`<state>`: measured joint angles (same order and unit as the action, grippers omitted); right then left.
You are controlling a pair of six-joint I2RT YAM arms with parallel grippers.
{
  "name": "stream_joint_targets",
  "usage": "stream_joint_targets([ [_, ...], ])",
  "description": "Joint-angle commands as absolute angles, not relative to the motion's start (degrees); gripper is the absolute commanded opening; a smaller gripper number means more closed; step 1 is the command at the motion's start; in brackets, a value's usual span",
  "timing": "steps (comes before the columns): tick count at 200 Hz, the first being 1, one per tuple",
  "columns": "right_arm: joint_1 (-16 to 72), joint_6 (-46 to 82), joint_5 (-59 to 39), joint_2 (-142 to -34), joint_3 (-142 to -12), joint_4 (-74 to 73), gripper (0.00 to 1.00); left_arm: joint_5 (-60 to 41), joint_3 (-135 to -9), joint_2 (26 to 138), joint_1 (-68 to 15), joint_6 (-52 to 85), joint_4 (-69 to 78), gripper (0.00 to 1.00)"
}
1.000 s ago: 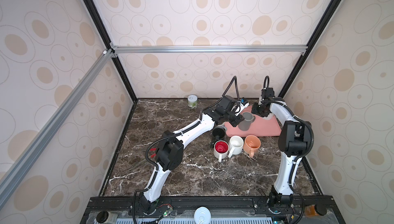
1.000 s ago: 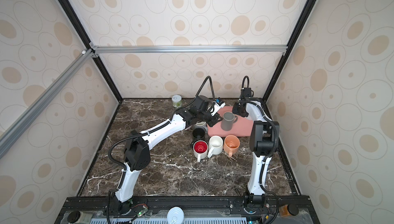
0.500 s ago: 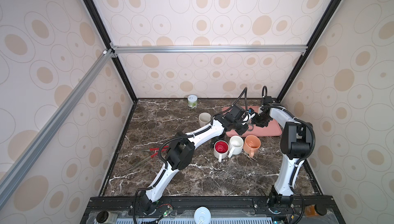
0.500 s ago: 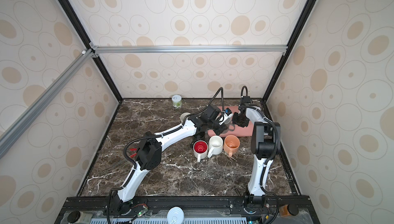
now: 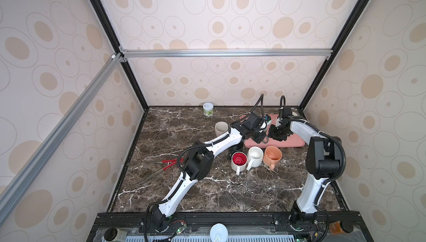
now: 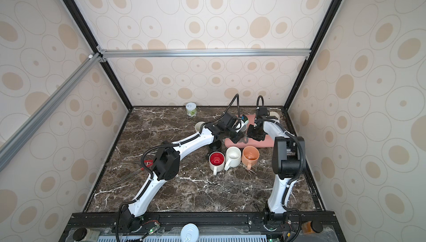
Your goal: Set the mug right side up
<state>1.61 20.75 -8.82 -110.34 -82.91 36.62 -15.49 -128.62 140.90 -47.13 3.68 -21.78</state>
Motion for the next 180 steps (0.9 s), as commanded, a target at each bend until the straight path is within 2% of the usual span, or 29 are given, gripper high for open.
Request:
stream_joint_targets([
  [1, 2.31, 21.25, -7.56, -108.11, -82.57, 36.21, 0.36, -16.48, -135.11, 143.54, -45.15, 5.31, -21.77, 0.24],
  [33, 3.58, 21.12, -7.48, -108.28, -85.62, 38.00, 0.36, -17.63, -140.58, 145.48, -43.94, 5.91, -24.41, 0.25],
  [93, 6.95, 19.11, -3.12, -103.61, -86.55, 41.34, 0.36, -16.64, -136.59, 139.50, -42.11, 3.84, -26.30, 0.28],
  [114, 7.55, 18.25, -0.49, -99.84, -85.36, 42.51, 0.36, -15.70, -132.64, 135.57, -41.47, 2.67, -26.76, 0.29],
  [151, 10.18, 17.41, 4.00, -93.30, -82.37, 42.72, 0.38, -13.93, -118.52, 125.29, -41.01, 0.94, -21.54, 0.32],
  [180, 13.69, 18.17, 5.88, -92.29, -80.17, 41.07, 0.44, -12.15, -112.75, 120.23, -40.97, 0.20, -17.50, 0.34],
])
